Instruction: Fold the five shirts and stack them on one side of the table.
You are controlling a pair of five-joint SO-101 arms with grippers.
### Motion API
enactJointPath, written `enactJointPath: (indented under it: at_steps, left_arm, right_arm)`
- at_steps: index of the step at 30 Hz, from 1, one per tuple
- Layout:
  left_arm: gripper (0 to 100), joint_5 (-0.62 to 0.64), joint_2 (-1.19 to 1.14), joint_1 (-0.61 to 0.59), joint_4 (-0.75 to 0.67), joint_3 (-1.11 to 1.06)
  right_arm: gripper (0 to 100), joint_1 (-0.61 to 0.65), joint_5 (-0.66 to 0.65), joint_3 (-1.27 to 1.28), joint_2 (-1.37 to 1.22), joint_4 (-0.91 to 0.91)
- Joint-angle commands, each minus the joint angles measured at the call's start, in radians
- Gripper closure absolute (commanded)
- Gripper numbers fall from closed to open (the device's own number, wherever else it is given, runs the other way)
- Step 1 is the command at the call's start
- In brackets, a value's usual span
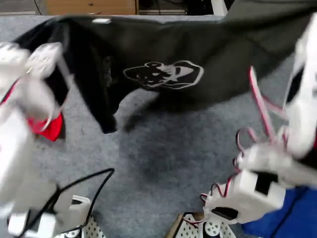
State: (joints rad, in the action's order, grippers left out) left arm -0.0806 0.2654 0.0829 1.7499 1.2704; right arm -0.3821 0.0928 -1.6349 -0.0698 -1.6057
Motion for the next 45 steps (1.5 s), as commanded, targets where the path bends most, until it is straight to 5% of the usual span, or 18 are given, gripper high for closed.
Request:
enactJointPath:
  at_steps: [1, 7, 17, 27, 35, 42, 45]
  left_arm:
    - [98, -0.087, 0.151, -0.112, 0.011, -0.155]
    - [98, -0.155, 0.401, -0.250, 0.011, -0.443]
    - [98, -0.187, 0.624, -0.276, 0.009, -0.793]
    - [98, -0.226, 0.628, -0.270, -0.052, -0.965]
    - [98, -0.222, 0.526, -0.276, -0.628, -1.390]
    - [98, -0.219, 0.303, -0.270, -1.370, -1.709]
    - [98, -0.219, 0.162, -0.269, -1.580, -1.738]
  right_arm:
    - [99.4, -0.033, 0.003, -0.022, 0.116, 0.054]
    - [99.4, -0.045, -0.069, -0.022, 0.237, 0.089]
    - [99.4, -0.039, -0.135, -0.021, 0.375, 0.166]
    - [99.4, 0.160, -0.307, 0.045, 0.357, 0.106]
    - [99.4, 0.242, -0.365, 0.384, 0.180, 0.196]
    - [99.4, 0.280, -0.358, 0.648, -0.064, 0.528]
    - [99.4, 0.312, -0.358, 0.696, -0.191, 0.717]
